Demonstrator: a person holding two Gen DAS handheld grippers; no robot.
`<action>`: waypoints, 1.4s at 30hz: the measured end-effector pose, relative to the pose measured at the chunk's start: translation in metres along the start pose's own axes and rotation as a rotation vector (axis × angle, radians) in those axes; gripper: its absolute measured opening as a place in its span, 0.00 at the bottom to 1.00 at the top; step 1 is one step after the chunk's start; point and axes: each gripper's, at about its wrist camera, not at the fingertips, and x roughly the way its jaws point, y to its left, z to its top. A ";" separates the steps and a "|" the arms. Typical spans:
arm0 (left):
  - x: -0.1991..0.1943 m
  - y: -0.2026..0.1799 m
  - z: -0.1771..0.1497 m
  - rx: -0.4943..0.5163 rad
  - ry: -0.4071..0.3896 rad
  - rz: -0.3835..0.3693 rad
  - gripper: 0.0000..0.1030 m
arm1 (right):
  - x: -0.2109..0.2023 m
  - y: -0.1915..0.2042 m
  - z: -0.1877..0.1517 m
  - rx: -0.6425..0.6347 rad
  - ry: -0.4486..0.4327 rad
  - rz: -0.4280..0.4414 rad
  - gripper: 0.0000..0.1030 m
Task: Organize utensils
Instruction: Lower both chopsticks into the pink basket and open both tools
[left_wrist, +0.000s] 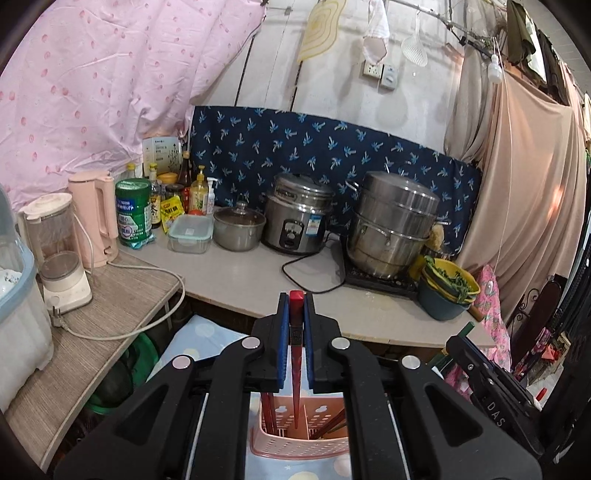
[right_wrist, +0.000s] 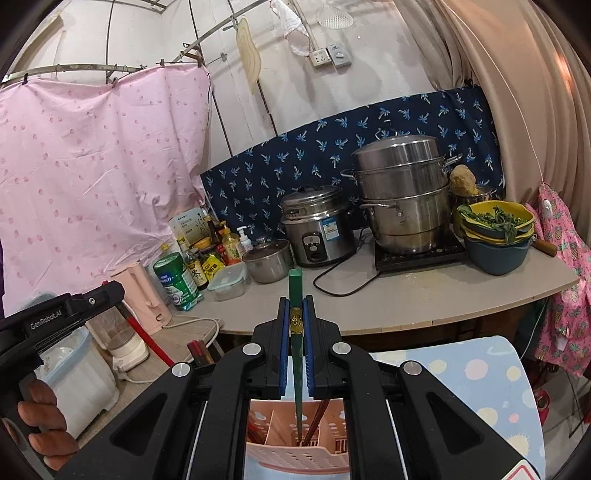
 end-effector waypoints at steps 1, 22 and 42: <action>0.003 0.001 -0.003 0.001 0.007 0.002 0.07 | 0.004 -0.002 -0.004 0.001 0.011 -0.002 0.07; 0.012 0.000 -0.034 0.024 0.066 0.060 0.38 | 0.010 -0.018 -0.027 0.049 0.061 -0.020 0.11; -0.053 0.003 -0.075 0.089 0.090 0.137 0.55 | -0.075 -0.001 -0.059 0.002 0.063 0.004 0.21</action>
